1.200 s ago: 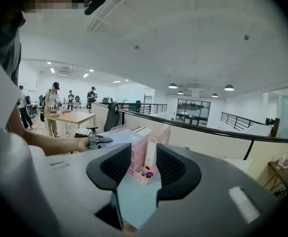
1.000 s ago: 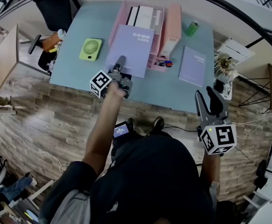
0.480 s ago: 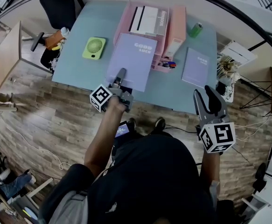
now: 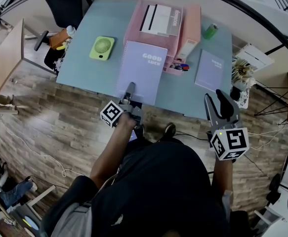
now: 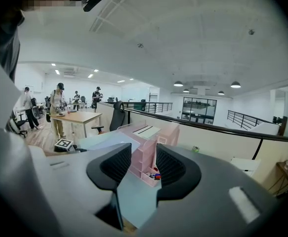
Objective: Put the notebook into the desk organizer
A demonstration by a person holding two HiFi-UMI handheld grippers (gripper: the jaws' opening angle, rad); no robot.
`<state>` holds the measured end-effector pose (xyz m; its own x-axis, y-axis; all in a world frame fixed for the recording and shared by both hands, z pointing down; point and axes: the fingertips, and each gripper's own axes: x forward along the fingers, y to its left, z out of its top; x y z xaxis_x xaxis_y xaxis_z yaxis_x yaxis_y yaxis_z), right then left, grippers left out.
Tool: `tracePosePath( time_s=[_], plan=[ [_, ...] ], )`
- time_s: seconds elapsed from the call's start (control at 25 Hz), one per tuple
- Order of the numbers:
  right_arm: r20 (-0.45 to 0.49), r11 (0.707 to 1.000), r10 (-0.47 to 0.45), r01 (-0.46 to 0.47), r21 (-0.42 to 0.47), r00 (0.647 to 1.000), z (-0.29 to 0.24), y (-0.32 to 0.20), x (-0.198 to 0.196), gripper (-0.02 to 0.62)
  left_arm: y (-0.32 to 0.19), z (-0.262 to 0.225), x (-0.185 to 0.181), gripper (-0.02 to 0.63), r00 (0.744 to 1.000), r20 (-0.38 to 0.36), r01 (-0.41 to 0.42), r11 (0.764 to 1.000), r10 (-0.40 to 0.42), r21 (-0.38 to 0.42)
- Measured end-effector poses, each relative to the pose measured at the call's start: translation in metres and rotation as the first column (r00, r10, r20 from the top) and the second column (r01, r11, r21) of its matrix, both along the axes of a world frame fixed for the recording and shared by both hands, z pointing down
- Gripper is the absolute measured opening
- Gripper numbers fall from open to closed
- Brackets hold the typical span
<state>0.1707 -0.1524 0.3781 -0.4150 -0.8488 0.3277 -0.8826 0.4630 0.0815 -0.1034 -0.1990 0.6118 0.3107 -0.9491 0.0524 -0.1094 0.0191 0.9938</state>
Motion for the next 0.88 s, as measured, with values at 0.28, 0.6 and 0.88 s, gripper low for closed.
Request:
tracePosePath(
  time_s=[0.28,0.6,0.88],
  plan=[
    [-0.006,1.0,0.0,0.0,-0.011,1.0,0.004,0.0,0.001,0.155,0.011,0.02,-0.004,0.086,1.0,0.02,0.021,0.999,-0.021,-0.025],
    [-0.016,1.0,-0.009,0.009,-0.025,1.0,0.008,-0.001,-0.004,0.155,0.008,0.055,-0.002,0.086,1.0,0.009,0.018,0.998,-0.017,-0.064],
    [-0.023,0.999,-0.011,0.01,-0.035,1.0,0.011,-0.004,-0.004,0.155,0.01,0.069,0.003,0.086,1.0,0.005,0.009,0.996,-0.008,-0.085]
  ],
)
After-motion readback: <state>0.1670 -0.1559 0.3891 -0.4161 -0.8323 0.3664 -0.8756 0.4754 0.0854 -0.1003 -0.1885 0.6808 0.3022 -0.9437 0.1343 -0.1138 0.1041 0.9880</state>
